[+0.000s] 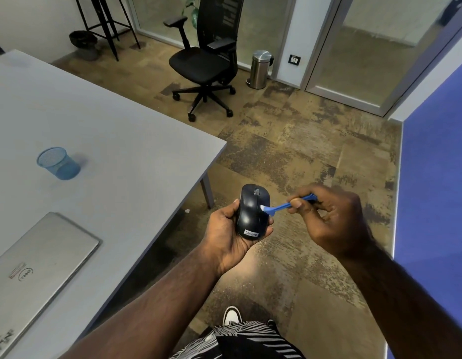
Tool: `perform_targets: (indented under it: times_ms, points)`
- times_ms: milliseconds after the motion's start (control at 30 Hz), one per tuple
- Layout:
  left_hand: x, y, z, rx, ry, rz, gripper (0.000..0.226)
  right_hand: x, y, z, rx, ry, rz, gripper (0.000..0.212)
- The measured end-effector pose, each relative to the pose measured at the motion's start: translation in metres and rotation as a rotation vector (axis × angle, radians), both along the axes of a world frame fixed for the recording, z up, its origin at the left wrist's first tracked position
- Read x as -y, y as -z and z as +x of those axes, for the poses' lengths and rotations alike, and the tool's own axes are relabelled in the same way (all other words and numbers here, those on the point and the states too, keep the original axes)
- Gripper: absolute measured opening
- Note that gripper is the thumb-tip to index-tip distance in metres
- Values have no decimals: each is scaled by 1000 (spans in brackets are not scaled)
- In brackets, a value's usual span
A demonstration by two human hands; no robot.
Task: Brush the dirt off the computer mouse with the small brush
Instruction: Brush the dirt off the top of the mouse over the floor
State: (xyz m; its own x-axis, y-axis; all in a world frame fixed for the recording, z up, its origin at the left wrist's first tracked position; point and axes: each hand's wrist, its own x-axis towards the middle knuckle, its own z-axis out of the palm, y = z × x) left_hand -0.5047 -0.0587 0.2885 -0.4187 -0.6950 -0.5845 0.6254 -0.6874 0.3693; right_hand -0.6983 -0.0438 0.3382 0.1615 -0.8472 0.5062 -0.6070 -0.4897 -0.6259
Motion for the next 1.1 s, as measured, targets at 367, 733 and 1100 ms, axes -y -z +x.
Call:
perform_targets:
  times_ms: [367, 733, 1100]
  points:
    - [-4, -3, -3, 35, 68, -16, 48, 19, -2, 9, -9, 53, 14, 10]
    - [-4, -3, 0, 47, 68, -5, 45, 30, -6, 8, -12, 152, 62, 10]
    - [-7, -3, 0, 43, 79, -18, 46, 32, -10, 9, -13, 201, 99, 9]
